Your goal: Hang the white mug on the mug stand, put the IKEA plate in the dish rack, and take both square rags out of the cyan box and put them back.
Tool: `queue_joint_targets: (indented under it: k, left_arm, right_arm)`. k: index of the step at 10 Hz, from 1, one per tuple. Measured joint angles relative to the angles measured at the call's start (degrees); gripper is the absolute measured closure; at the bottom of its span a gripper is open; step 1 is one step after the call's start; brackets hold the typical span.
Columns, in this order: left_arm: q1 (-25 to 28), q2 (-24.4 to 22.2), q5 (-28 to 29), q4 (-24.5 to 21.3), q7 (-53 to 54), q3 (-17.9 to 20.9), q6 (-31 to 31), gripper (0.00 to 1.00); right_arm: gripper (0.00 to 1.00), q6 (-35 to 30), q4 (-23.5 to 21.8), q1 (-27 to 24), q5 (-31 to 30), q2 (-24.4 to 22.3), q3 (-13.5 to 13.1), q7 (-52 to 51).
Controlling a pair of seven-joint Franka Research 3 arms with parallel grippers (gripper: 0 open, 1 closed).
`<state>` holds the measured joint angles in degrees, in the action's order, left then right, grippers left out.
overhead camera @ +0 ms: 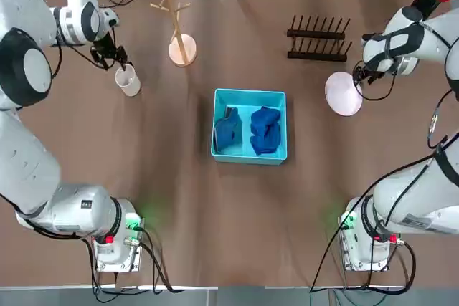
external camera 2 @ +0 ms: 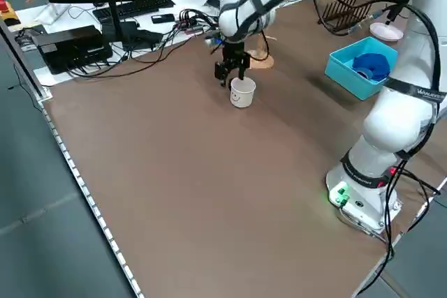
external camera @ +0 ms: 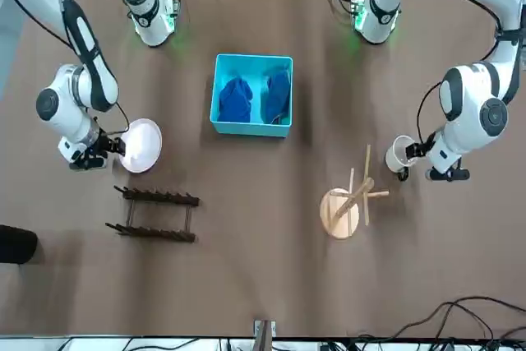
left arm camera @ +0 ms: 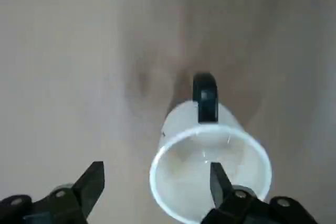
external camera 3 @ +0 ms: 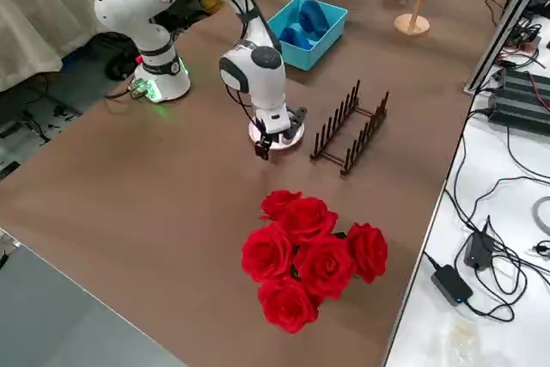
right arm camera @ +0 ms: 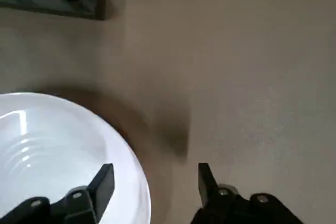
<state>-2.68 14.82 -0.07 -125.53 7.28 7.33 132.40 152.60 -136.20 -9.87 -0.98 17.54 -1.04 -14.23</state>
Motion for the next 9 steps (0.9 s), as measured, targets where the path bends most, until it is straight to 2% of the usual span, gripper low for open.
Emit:
queue_joint_targets:
  k: [2,4,5,7,8,9]
  left_arm:
    - [-0.05,0.10,0.00,-1.76,1.68,-0.04,0.73,0.25]
    - [-0.05,1.25,0.00,-2.09,1.99,-0.04,2.95,0.44]
    - [-0.05,1.85,0.00,-2.09,1.99,-0.04,4.07,0.50]
    - [-0.05,2.13,0.00,-1.99,1.99,-0.04,5.48,0.82]
    - [-0.06,2.04,0.00,-1.75,2.03,-0.11,5.66,0.95]
    - [-0.06,1.84,0.00,-1.41,2.03,-0.20,5.90,0.94]
  right_arm:
    - [0.29,0.76,0.00,0.13,0.00,0.53,0.03,0.00]
    - [0.31,1.47,0.00,0.29,0.00,1.28,0.05,0.00]
    - [0.39,1.71,0.00,0.33,0.00,1.58,0.05,0.00]
    - [0.56,1.82,0.01,0.34,0.00,1.92,0.05,0.00]
    - [0.66,1.82,0.02,0.36,0.00,1.93,0.06,0.00]
    - [0.71,1.82,0.05,0.37,0.00,1.93,0.06,0.00]
